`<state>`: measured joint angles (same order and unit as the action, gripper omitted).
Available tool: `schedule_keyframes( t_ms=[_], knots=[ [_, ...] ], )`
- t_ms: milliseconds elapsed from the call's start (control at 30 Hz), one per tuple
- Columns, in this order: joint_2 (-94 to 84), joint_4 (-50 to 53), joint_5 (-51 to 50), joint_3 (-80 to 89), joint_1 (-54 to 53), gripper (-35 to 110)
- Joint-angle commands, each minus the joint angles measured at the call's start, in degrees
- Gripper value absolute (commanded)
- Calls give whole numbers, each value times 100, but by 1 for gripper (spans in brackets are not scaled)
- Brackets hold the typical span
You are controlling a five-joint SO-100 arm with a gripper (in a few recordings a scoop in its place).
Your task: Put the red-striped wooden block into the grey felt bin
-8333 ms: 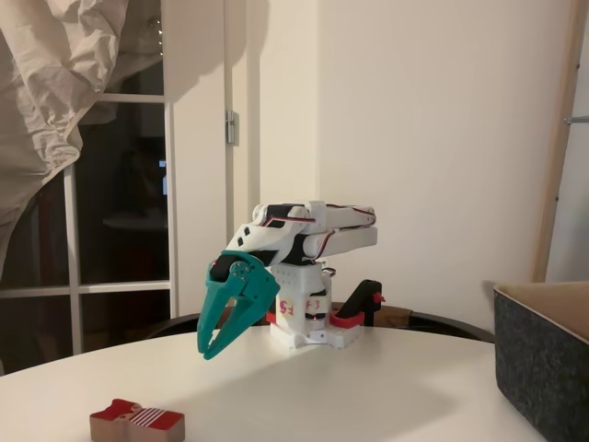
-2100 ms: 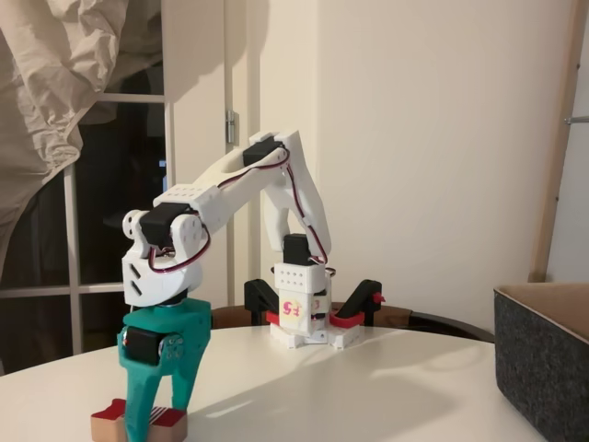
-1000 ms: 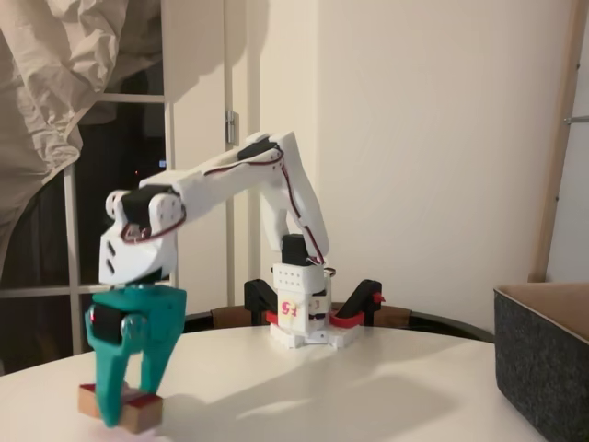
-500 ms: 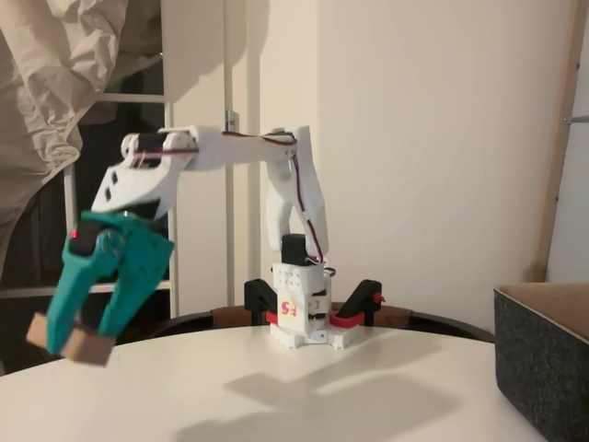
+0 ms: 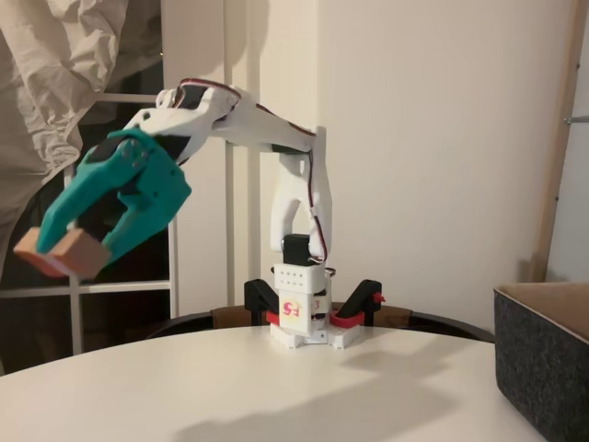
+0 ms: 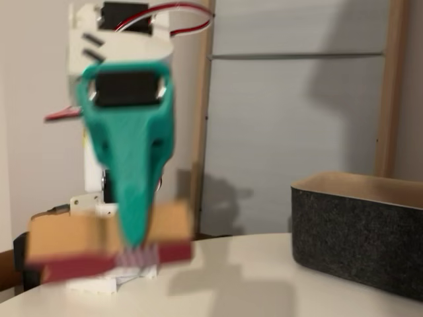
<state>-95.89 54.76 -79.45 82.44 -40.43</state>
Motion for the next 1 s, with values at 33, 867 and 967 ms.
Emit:
schedule_keyframes(
  t_ms=[33,867,967],
  knots=[
    [-659,-237,97,-193,396,6],
    [-1318,-756,1635,-378,4852,6],
    [-1283,-756,1934,-422,5414,6]
  ],
)
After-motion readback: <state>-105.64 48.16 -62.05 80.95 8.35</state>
